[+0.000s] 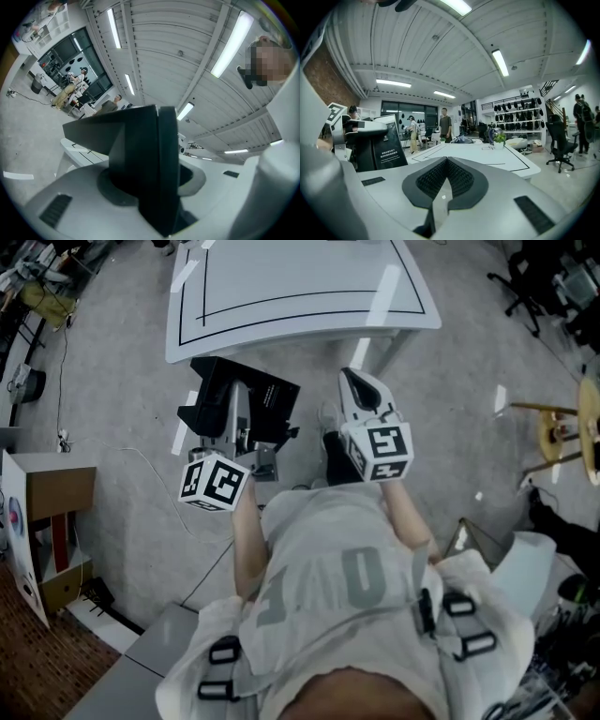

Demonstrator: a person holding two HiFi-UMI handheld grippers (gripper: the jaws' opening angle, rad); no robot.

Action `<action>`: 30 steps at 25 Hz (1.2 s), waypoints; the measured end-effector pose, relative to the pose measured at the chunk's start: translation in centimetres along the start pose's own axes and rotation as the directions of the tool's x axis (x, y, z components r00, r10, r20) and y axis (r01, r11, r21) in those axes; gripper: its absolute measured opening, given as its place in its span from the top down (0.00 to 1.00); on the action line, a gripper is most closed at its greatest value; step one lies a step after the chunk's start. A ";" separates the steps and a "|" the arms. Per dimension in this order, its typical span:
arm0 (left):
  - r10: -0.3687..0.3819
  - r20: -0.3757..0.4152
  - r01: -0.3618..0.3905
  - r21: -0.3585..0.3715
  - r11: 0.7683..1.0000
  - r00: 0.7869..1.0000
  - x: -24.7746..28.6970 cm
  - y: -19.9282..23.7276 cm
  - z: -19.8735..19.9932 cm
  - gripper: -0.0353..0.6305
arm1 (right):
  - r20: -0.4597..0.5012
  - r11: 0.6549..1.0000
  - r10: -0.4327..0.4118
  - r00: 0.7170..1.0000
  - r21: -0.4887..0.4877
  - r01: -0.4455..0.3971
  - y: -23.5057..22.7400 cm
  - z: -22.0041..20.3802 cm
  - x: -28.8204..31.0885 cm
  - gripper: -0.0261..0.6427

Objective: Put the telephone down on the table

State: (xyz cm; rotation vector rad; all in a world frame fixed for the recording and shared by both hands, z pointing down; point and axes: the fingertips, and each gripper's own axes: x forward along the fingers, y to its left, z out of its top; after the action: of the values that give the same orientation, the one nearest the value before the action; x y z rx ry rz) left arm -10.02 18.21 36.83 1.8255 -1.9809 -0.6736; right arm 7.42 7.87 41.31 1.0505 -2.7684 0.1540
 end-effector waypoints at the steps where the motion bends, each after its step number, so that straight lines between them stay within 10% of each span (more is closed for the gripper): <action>1: 0.002 0.001 -0.002 -0.001 1.000 1.000 0.7 0.2 0.2 0.69 | -0.002 1.000 0.003 1.000 0.004 -0.003 -0.3 0.1 0.7 0.95; 30: -0.065 -0.067 0.057 -0.115 0.992 0.996 27.6 3.7 1.5 0.69 | -0.067 0.993 0.098 0.993 0.067 -0.094 -13.6 4.3 24.8 0.95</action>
State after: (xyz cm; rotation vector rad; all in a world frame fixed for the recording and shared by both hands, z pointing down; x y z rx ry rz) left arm -16.62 -8.85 36.26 1.8235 -1.8114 -0.7142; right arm -2.28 -19.02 42.56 0.9082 -2.7682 0.2883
